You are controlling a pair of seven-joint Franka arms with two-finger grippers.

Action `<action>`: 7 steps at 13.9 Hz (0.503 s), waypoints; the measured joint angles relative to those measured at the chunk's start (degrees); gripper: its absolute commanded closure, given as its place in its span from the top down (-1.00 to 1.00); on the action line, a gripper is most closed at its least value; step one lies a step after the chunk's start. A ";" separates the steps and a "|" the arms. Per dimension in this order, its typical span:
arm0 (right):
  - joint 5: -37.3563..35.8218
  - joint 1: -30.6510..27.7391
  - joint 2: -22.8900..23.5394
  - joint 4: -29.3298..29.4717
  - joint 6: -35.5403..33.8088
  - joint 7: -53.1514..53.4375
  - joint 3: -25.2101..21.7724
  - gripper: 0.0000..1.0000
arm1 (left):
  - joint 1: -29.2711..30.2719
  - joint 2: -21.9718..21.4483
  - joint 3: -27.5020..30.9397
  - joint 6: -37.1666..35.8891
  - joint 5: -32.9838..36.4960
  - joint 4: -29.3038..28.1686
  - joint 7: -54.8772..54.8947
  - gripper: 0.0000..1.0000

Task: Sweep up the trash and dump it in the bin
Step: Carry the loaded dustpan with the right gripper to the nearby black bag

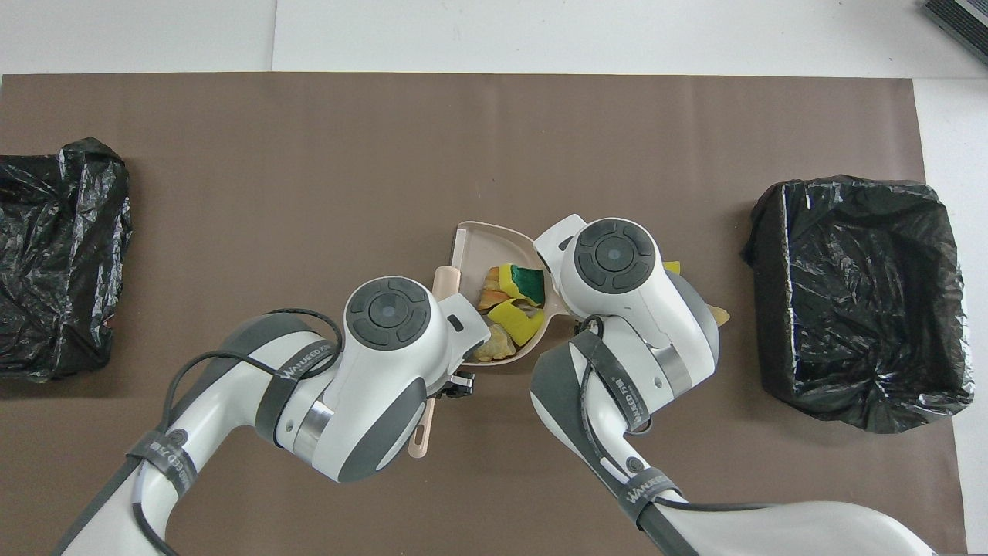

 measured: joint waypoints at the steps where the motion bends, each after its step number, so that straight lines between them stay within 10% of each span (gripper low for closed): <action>1: 0.06 -0.09 0.00 -0.10 0.00 0.12 0.00 -1.00 | 1.64 -1.35 0.12 -1.21 0.00 0.12 0.00 -1.00; 7: 0.87 -4.12 -2.37 -0.08 -1.10 0.20 -0.12 -1.00 | 4.59 -12.58 -0.29 -10.38 0.00 -4.48 -2.17 -1.00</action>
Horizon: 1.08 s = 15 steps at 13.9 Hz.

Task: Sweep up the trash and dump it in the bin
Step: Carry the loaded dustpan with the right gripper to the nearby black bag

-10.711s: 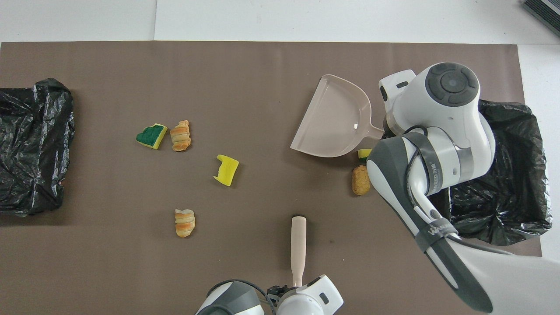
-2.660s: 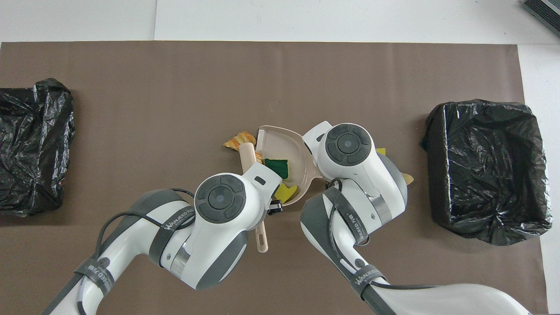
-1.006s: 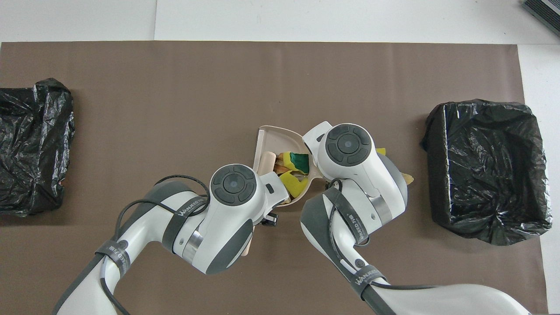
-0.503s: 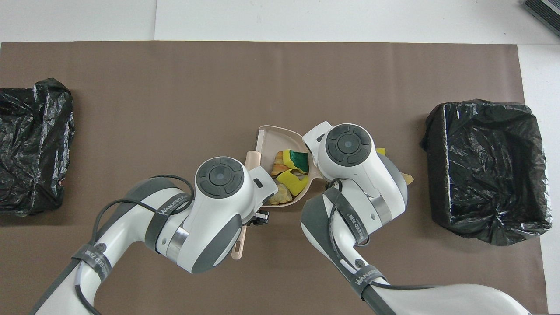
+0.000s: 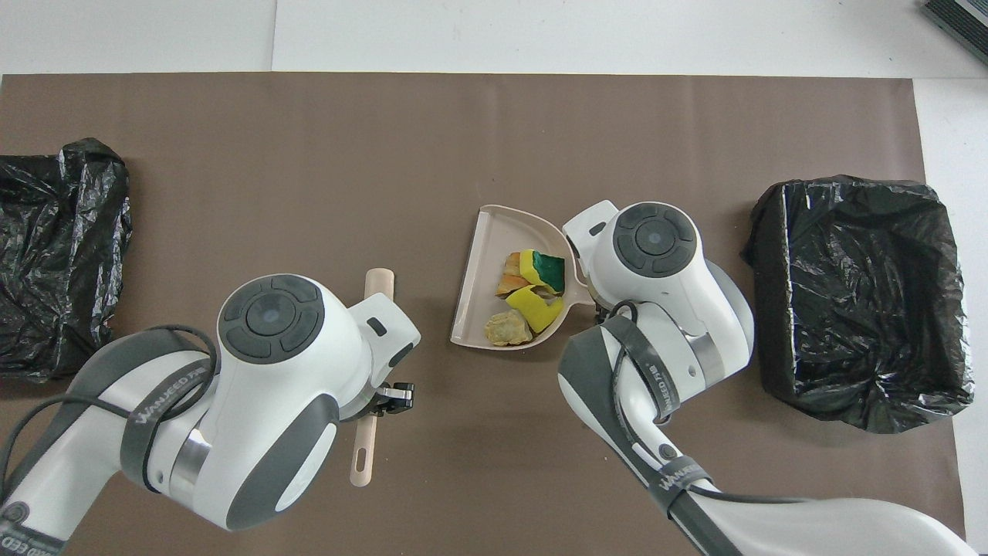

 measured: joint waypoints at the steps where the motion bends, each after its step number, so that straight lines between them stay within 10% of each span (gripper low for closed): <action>1: 1.05 -1.28 -1.49 0.21 -1.22 -0.37 -0.01 -1.00 | -0.52 -1.68 -0.44 0.01 0.00 -2.26 -0.73 -1.00; 10: 2.17 -17.24 -15.52 4.68 -18.46 -6.61 -0.85 -1.00 | -24.31 -5.19 -1.78 15.84 -2.33 -17.59 -27.05 -1.00; 15: 1.12 -34.37 -16.80 4.64 -20.40 -25.35 -1.42 -1.00 | -27.75 -4.89 -1.72 20.57 -7.49 -20.69 -28.69 -0.90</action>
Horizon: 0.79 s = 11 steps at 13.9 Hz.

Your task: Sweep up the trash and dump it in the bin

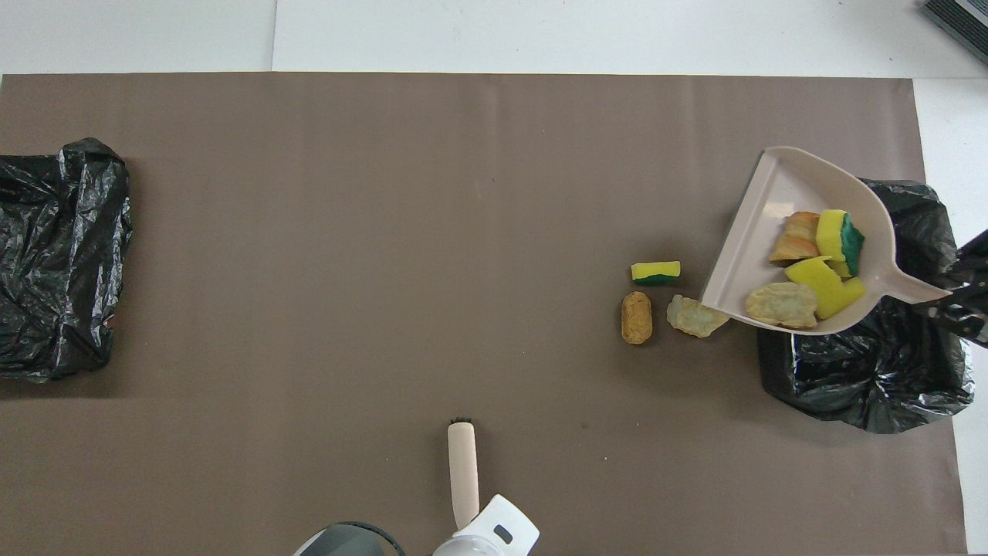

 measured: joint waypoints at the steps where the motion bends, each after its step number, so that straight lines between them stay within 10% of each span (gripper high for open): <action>1: -1.57 -2.88 0.02 0.00 0.20 -3.01 -0.16 -1.00 | 0.00 0.13 0.07 0.05 -0.11 -0.20 0.02 -0.81; 7: -12.72 -13.72 0.58 -0.58 9.03 -14.96 -0.25 -1.00 | 0.01 0.93 0.36 0.11 -0.13 -0.42 3.58 -0.48; 11: -20.12 -16.22 3.96 -1.14 15.13 -16.70 -0.17 -1.00 | 0.63 1.17 0.96 0.10 -0.13 -0.48 7.16 0.86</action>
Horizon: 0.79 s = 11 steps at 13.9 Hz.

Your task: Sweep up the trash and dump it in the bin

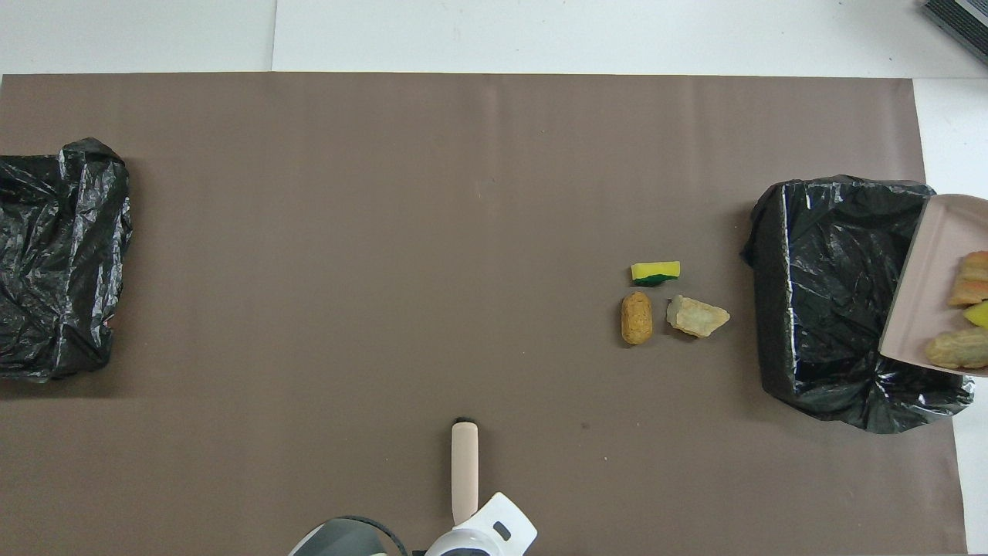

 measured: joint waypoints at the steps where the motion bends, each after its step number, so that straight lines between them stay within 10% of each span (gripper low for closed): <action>1: -2.33 0.12 0.83 -0.01 0.78 0.00 0.25 -1.00 | 0.49 0.24 0.21 0.00 0.00 0.02 0.75 1.00; 11: -13.08 4.91 1.69 -2.24 1.89 1.59 1.66 -1.00 | 18.42 0.21 1.25 -8.97 9.16 14.32 12.25 1.00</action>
